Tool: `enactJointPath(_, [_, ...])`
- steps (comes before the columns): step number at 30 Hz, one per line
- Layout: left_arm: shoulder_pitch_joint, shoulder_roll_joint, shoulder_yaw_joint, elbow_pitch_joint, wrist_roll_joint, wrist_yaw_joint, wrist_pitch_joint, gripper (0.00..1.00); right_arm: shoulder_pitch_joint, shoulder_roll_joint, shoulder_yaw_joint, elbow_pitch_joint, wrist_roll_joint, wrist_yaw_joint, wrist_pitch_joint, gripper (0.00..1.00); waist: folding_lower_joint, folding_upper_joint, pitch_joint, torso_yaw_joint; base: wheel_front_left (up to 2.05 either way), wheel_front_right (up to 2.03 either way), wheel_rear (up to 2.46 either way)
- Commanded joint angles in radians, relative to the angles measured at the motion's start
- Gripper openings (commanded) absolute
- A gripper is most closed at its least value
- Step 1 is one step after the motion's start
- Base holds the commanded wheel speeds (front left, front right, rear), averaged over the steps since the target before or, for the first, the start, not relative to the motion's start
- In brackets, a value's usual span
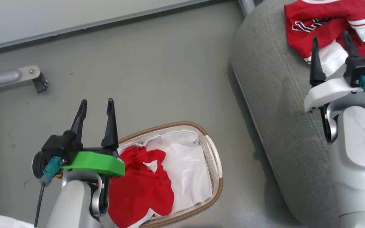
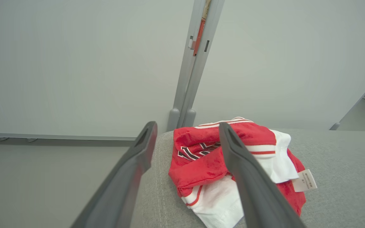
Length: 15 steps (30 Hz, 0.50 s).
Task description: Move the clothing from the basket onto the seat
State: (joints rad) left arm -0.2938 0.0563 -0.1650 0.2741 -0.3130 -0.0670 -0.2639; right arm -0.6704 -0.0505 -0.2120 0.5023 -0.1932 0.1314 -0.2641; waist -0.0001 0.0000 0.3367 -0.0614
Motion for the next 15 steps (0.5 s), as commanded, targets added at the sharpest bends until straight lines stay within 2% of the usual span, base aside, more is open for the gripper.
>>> enactJointPath(1, [0.032,-0.002,0.011,0.005,-0.005,0.003,-0.001,1.0,0.036,-0.004,0.015,-0.001,0.017,-0.001,-0.001,1.0,0.0001,0.0,-0.101,0.085,0.0,0.0,0.0])
enactJointPath(7, [0.121,-0.005,0.061,0.01,-0.011,-0.003,-0.001,1.0,0.161,-0.003,0.159,-0.029,0.156,-0.001,-0.001,1.0,0.0001,0.0,-0.179,0.137,0.0,0.0,0.0])
enactJointPath(15, [0.267,-0.006,0.103,0.0,-0.025,0.012,-0.001,1.0,0.377,-0.002,0.289,-0.096,0.288,-0.001,-0.001,1.0,0.0001,0.0,-0.273,0.155,0.0,0.0,0.0])
